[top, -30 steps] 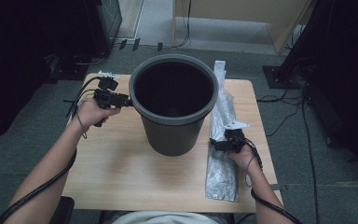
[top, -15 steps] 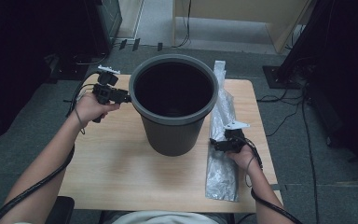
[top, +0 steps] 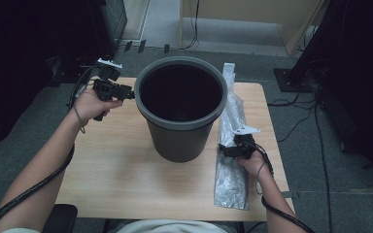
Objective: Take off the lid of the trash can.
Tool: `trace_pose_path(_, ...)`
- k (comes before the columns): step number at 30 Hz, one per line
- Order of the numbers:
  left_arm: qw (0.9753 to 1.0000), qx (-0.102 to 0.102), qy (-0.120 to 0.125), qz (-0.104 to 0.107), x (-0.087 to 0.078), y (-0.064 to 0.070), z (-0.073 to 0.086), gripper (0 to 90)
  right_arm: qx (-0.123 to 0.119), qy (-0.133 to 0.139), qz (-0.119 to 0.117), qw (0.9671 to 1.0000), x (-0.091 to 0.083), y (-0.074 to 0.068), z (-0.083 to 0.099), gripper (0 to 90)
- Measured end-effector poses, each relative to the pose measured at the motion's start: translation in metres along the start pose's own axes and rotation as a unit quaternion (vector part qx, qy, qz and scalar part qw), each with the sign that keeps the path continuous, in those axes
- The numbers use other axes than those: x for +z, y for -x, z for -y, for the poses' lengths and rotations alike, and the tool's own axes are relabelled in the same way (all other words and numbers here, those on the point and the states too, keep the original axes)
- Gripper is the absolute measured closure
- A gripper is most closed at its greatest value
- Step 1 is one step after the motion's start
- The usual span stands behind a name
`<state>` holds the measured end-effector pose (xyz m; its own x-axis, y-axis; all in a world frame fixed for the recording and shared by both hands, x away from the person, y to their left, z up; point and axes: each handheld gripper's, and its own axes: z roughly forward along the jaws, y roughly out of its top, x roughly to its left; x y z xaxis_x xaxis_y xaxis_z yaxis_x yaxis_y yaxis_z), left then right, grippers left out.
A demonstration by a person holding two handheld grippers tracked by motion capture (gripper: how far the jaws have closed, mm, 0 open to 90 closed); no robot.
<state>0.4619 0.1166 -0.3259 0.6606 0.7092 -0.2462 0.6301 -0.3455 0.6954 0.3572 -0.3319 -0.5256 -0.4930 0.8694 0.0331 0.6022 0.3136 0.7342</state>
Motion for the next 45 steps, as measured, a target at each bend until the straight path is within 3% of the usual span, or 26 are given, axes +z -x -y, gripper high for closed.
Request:
trace_pose_path(27,0.9992,0.021,0.028,-0.016,-0.035,0.003,-0.043,40.0,0.000,0.000,0.001,1.0000,0.000,0.000,0.000,13.2)
trace_pose_path(32,0.9990,0.017,0.037,-0.016,-0.040,0.004,-0.050,39.9,0.000,0.000,0.001,1.0000,0.000,0.000,0.000,13.2)
trace_pose_path(45,0.9984,0.037,0.040,-0.017,-0.047,0.014,-0.070,44.8,0.002,0.000,0.003,1.0000,0.000,-0.001,0.000,13.1)
